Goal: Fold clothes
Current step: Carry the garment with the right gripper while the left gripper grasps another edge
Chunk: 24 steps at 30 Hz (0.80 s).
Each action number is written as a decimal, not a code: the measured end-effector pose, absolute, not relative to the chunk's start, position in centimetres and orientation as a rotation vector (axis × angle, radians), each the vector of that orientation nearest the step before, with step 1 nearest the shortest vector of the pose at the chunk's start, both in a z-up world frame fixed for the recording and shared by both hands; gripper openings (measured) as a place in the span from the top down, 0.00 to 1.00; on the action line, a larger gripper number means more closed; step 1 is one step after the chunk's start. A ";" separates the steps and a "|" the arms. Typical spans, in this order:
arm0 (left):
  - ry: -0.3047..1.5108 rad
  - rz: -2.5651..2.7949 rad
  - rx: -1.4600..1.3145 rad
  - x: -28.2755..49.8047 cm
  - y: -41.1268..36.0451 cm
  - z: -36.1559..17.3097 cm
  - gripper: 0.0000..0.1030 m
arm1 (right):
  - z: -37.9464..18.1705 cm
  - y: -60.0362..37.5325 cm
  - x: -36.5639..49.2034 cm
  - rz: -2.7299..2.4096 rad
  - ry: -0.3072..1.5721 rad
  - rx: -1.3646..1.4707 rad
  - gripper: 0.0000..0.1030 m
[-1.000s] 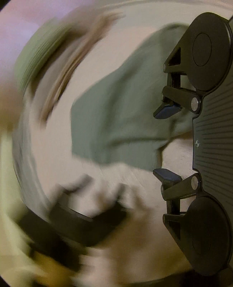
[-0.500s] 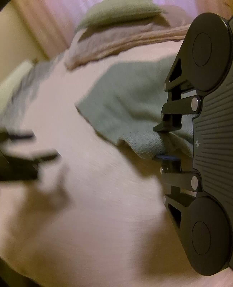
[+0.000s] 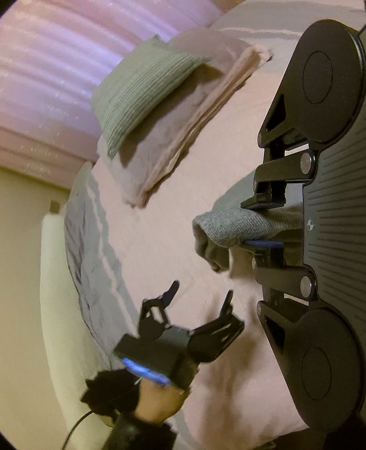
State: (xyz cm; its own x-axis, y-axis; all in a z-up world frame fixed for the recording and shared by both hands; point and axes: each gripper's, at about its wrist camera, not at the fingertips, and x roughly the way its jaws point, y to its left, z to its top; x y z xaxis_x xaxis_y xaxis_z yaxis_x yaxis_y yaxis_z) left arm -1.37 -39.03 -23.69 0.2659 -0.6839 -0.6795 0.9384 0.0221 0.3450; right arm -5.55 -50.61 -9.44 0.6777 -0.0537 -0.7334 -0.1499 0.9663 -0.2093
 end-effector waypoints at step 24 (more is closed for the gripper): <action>0.318 -1.223 0.759 3.3 -42.3 -12.3 0.95 | 2.4 -52.0 -8.3 0.070 0.641 -0.161 0.84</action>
State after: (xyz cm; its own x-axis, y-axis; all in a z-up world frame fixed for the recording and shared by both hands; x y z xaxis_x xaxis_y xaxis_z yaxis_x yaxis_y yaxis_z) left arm 3.34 -42.33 -12.27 0.3358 -0.7254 -0.6008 0.9262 0.1382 0.3509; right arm -8.33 -51.96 2.42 0.7997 0.0148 -0.6002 -0.1143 0.9852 -0.1279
